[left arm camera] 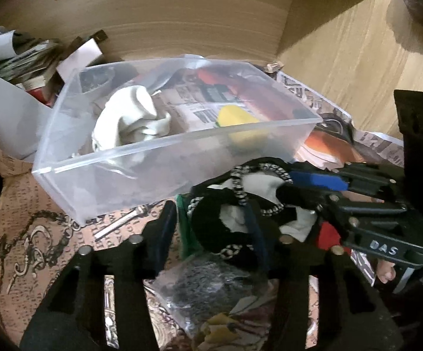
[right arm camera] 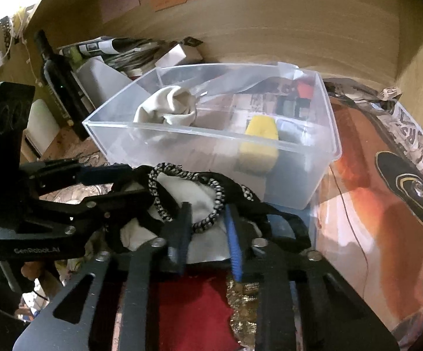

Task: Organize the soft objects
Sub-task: 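Grasp the black bag with beaded chain using both tools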

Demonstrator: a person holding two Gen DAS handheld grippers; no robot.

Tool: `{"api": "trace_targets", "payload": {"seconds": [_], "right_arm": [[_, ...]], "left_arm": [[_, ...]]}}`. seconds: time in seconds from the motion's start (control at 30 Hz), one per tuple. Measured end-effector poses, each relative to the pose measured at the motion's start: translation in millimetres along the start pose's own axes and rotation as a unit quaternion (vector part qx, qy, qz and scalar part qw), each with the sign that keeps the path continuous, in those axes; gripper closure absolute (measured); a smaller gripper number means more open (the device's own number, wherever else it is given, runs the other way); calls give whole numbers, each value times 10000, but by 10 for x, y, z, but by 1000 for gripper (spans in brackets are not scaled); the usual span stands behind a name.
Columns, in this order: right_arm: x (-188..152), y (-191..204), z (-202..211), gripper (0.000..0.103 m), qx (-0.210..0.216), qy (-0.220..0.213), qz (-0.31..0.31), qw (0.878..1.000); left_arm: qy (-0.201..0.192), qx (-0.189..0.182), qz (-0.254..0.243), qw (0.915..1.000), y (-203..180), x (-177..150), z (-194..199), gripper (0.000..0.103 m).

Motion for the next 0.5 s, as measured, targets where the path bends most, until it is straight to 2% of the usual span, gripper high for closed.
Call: {"api": "trace_targets", "payload": {"seconds": [0.07,0.2,0.5], "right_arm": [[15,-8,-4,92,53,-49,-8,10000],[25,7,22,94,-14,-165,40,9999],[148,63,399,96,-155,-756,207,9968]], "left_arm": [[-50,45,-48,10000,-20,-9,14,59],[-96,37,-49,9999,-34,-29,35,68],[-211,122,14,9997,0,-47,129,81]]}}
Point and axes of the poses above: each gripper's, at about its wrist camera, not at the fingertips, and z roughly against the way its jaws point, y to its left, x to its top, the point moved 8 cm from there along -z, roughly the way its jaws point, and after that the axes turned 12 degrees about y, right-handed, at the moved point
